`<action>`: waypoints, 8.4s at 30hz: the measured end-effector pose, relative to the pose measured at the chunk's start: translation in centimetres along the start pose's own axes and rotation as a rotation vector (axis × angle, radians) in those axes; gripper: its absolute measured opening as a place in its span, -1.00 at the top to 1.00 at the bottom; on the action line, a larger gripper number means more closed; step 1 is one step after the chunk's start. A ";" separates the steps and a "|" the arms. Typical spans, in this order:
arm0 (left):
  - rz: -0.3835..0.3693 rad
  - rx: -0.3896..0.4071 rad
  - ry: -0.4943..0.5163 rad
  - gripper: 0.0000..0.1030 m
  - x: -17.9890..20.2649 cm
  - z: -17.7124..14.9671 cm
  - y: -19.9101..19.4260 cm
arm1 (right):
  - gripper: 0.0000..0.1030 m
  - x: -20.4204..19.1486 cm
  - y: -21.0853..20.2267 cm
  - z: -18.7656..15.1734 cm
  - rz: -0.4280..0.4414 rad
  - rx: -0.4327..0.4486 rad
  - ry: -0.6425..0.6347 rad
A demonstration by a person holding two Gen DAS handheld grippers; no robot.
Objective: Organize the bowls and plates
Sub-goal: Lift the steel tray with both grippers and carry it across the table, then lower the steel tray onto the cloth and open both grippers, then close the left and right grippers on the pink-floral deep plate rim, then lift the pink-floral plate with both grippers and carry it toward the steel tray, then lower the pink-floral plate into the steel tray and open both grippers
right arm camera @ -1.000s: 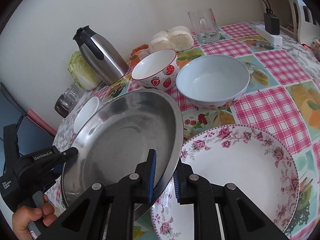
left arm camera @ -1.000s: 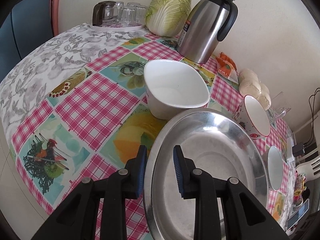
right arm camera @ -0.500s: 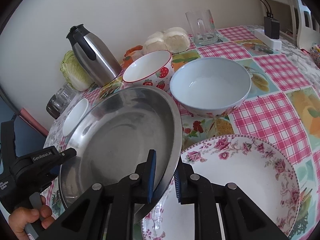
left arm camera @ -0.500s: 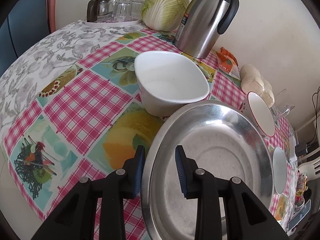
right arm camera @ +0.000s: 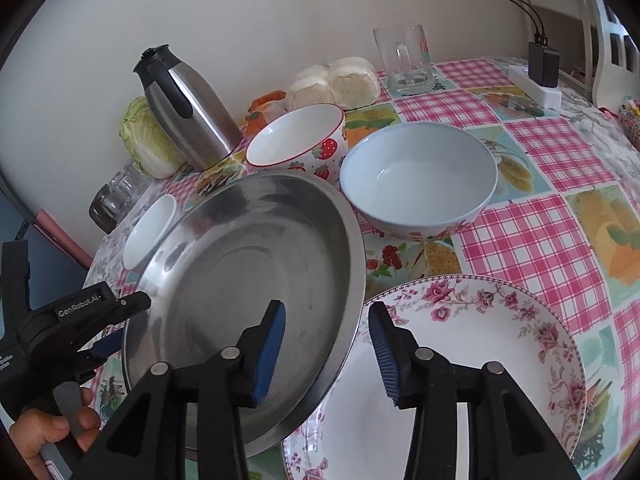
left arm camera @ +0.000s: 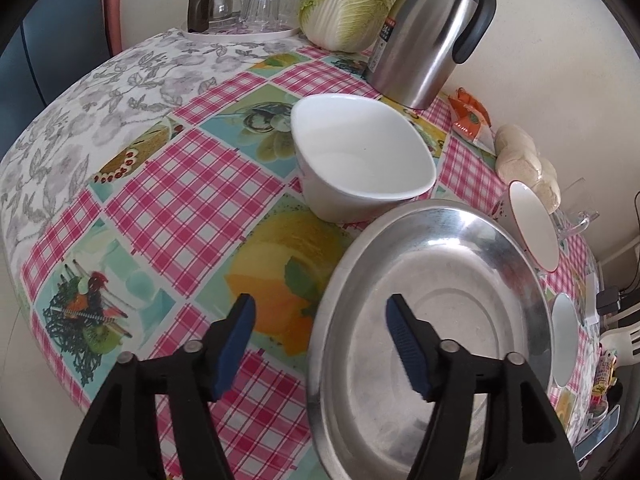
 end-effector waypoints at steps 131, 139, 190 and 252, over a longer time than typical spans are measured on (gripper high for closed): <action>-0.267 -0.138 0.331 0.57 17.4 -14.6 -1.2 | 0.69 17.5 -3.3 -0.5 0.057 -0.050 0.360; -0.297 -0.132 0.392 0.57 20.1 -15.2 -1.3 | 0.70 20.4 -4.7 -0.1 0.074 -0.020 0.409; -0.454 0.124 0.293 0.58 14.4 -5.1 -8.2 | 0.72 8.8 -10.8 2.7 0.189 0.171 0.222; -0.263 0.047 0.014 0.52 3.6 1.0 0.6 | 0.66 -1.7 0.5 0.5 0.095 0.017 0.058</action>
Point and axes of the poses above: each gripper's, at about its wrist camera, not at the fingertips, and y roughly the way its jaws point, x to its right, z to its top, the point moved 9 cm from there along y, roughly the way its jaws point, and after that the axes turned 12 degrees about y, right-handed, at the moved point
